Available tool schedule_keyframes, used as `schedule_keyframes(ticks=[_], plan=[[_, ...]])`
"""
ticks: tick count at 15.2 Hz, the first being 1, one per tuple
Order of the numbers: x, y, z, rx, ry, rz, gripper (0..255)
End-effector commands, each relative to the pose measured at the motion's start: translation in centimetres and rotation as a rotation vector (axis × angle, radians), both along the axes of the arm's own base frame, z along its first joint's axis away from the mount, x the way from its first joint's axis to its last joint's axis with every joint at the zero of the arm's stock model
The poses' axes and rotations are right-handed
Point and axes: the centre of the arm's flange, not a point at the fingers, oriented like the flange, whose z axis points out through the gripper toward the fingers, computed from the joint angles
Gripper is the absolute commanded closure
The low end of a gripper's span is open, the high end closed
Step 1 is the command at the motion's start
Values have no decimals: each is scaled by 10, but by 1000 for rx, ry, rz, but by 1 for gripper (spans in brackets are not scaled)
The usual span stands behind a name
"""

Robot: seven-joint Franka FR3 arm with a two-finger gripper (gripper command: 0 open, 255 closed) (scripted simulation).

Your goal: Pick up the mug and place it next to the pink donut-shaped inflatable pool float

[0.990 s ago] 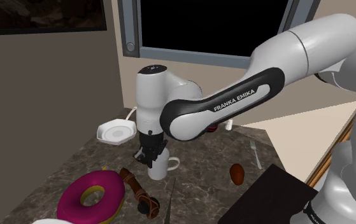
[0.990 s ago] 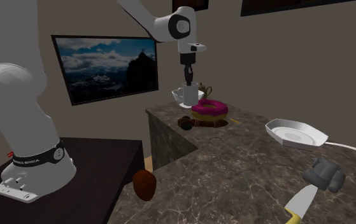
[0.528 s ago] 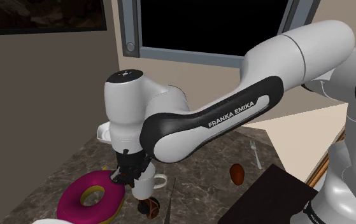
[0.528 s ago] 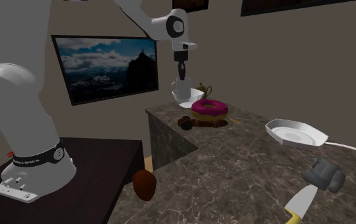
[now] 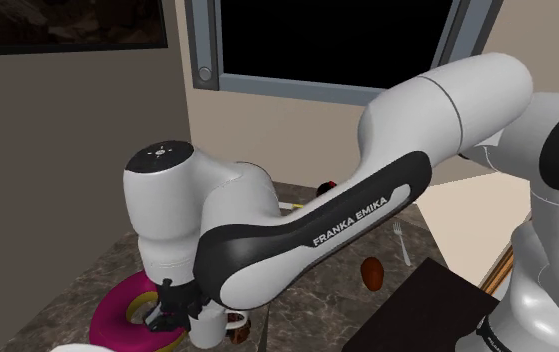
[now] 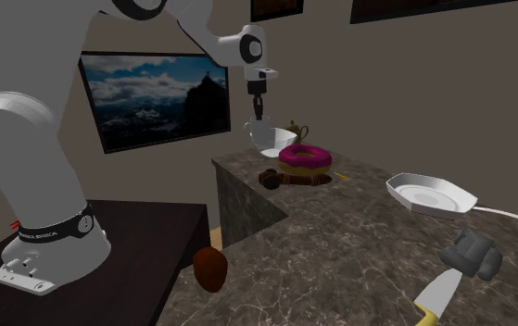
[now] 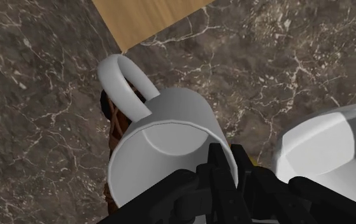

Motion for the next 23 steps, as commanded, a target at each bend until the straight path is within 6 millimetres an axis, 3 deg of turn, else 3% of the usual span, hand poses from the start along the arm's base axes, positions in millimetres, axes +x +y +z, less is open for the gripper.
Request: schedule_keyframes(ticks=[1, 23], plan=[[0, -1, -10, 0, 0, 0, 255], [0, -1, -126, 0, 0, 0, 255]])
